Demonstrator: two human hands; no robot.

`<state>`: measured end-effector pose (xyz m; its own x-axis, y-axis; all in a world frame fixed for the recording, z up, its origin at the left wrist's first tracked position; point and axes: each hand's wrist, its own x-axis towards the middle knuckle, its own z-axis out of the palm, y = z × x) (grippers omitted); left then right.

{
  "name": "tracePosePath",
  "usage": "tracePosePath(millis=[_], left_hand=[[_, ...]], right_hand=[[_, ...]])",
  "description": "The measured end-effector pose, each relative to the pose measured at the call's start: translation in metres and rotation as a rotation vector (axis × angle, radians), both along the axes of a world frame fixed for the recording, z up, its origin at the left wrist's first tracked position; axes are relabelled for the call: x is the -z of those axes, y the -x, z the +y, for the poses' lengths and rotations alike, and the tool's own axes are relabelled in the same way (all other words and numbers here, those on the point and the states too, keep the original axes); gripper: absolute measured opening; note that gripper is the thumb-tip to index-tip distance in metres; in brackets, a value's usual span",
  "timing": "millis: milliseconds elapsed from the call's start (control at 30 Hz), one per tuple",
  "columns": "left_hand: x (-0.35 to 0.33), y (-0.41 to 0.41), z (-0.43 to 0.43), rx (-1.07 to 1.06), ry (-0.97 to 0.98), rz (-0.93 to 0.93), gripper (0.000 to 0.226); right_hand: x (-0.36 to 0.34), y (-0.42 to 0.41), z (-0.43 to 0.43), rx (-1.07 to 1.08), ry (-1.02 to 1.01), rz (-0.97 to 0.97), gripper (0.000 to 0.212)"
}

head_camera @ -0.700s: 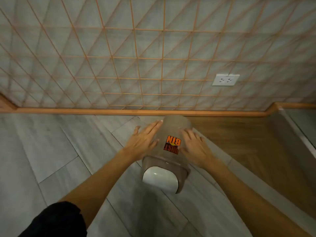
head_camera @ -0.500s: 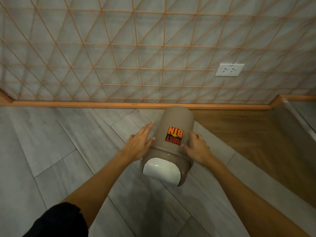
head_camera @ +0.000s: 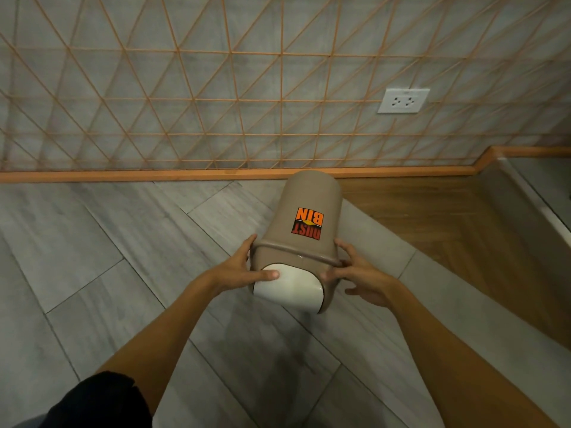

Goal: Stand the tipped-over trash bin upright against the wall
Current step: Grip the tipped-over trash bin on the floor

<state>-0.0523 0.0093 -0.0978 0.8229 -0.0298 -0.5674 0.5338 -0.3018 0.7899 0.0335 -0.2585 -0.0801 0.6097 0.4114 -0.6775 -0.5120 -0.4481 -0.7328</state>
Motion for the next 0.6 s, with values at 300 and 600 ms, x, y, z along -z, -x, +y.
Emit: tracePosePath(millis=[300, 600], left_hand=[[0.026, 0.013, 0.007, 0.055, -0.05, -0.119, 0.131], [0.015, 0.012, -0.005, 0.03, -0.146, -0.192, 0.119]], right_hand=[[0.017, 0.023, 0.0, -0.086, -0.039, -0.043, 0.139], [0.019, 0.013, -0.012, 0.126, -0.063, -0.079, 0.094]])
